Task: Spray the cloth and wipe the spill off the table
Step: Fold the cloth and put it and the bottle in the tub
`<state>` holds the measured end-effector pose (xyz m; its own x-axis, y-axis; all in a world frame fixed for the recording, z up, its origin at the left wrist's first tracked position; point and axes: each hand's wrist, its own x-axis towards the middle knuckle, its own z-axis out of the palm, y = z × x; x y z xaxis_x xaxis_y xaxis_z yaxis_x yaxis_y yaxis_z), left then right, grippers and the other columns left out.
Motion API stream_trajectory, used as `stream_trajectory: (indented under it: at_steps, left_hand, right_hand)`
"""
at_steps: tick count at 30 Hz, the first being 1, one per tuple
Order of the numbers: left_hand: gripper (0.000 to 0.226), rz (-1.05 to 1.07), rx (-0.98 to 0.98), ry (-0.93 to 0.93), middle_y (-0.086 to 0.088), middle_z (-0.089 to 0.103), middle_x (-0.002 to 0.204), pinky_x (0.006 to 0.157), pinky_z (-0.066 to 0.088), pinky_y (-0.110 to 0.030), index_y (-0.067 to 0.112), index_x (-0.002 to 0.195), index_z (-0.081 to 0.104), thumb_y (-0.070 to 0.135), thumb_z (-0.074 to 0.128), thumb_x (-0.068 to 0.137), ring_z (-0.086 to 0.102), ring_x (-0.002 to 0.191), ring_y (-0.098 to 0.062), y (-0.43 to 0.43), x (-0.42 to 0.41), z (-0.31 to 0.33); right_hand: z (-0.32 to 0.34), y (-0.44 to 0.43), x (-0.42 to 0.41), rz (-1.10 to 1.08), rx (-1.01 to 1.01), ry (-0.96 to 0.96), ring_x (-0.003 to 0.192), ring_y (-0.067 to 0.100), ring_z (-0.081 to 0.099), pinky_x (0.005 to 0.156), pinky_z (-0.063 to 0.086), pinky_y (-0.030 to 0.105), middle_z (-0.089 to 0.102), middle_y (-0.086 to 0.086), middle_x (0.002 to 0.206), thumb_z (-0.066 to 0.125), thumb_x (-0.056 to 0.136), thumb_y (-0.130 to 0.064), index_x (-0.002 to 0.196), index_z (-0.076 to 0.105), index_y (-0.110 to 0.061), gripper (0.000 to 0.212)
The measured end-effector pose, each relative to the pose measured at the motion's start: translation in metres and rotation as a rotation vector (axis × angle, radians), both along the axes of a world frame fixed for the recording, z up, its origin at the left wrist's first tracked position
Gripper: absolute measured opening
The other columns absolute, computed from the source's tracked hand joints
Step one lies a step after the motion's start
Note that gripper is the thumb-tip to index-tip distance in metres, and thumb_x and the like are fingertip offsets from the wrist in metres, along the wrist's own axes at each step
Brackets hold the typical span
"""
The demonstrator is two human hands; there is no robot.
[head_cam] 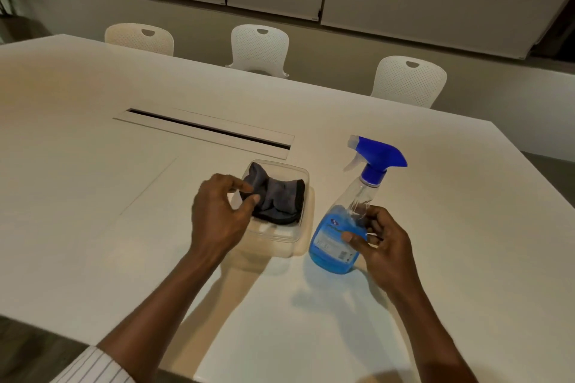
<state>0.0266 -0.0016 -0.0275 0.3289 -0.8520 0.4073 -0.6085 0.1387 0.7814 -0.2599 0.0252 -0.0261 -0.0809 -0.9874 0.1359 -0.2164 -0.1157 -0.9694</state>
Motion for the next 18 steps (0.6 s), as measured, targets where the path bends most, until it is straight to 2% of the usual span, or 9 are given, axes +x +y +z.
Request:
stream_trajectory:
  at_steps: [2, 5, 8, 11, 15, 18]
  left_hand:
    - [0.019, 0.07, 0.041, -0.009, 0.004, 0.072, 0.104, 0.085, 0.06, -0.049, 0.023, 0.097, 0.075, 0.027, 0.089, 0.084, 0.068, 0.098, -0.019, 0.004, 0.013, -0.006]
    - [0.023, 0.088, 0.188, 0.078, 0.005, 0.076, 0.099, 0.079, 0.059, -0.039, 0.02, 0.099, 0.074, 0.033, 0.088, 0.085, 0.071, 0.085, -0.014, 0.008, 0.025, -0.012]
    - [0.022, 0.105, 0.299, 0.186, 0.009, 0.076, 0.089, 0.075, 0.055, -0.034, 0.022, 0.095, 0.074, 0.037, 0.087, 0.086, 0.071, 0.079, -0.01, 0.009, 0.026, -0.017]
    - [0.019, 0.14, 0.316, 0.234, 0.011, 0.075, 0.087, 0.079, 0.058, -0.037, 0.022, 0.093, 0.076, 0.037, 0.086, 0.087, 0.072, 0.08, -0.014, 0.008, 0.024, -0.022]
    - [0.016, 0.182, 0.296, 0.233, 0.007, 0.078, 0.087, 0.079, 0.062, -0.039, 0.023, 0.089, 0.077, 0.037, 0.085, 0.088, 0.073, 0.073, -0.018, 0.007, 0.022, -0.023]
    - [0.016, 0.205, 0.291, 0.277, 0.01, 0.078, 0.083, 0.078, 0.065, -0.046, 0.026, 0.085, 0.077, 0.039, 0.086, 0.087, 0.076, 0.07, -0.023, 0.007, 0.02, -0.021]
  right_hand:
    - [0.009, -0.002, -0.002, 0.001, -0.052, -0.002, 0.109, 0.019, 0.07, 0.07, 0.059, 0.02, 0.072, 0.003, 0.115, 0.08, 0.082, -0.002, 0.116, 0.064, -0.022, 0.043]
    - [0.034, -0.008, 0.0, 0.019, -0.145, -0.011, 0.105, 0.015, 0.071, 0.071, 0.057, 0.015, 0.074, 0.003, 0.113, 0.08, 0.081, -0.004, 0.115, 0.064, -0.018, 0.04]
    - [0.062, -0.019, 0.013, 0.06, -0.221, -0.001, 0.107, 0.016, 0.07, 0.077, 0.06, 0.023, 0.074, -0.001, 0.114, 0.08, 0.076, -0.021, 0.116, 0.064, -0.019, 0.043]
    - [0.079, -0.035, 0.034, 0.137, -0.239, 0.021, 0.108, 0.019, 0.07, 0.079, 0.062, 0.032, 0.073, 0.0, 0.114, 0.08, 0.076, -0.027, 0.118, 0.063, -0.017, 0.047]
    - [0.08, -0.057, 0.069, 0.214, -0.253, 0.089, 0.1, 0.017, 0.07, 0.077, 0.062, 0.028, 0.072, 0.004, 0.108, 0.086, 0.078, -0.017, 0.118, 0.065, -0.02, 0.045]
    - [0.066, -0.066, 0.092, 0.264, -0.235, 0.146, 0.097, 0.015, 0.07, 0.076, 0.062, 0.027, 0.071, 0.0, 0.104, 0.087, 0.077, -0.022, 0.118, 0.065, -0.021, 0.047]
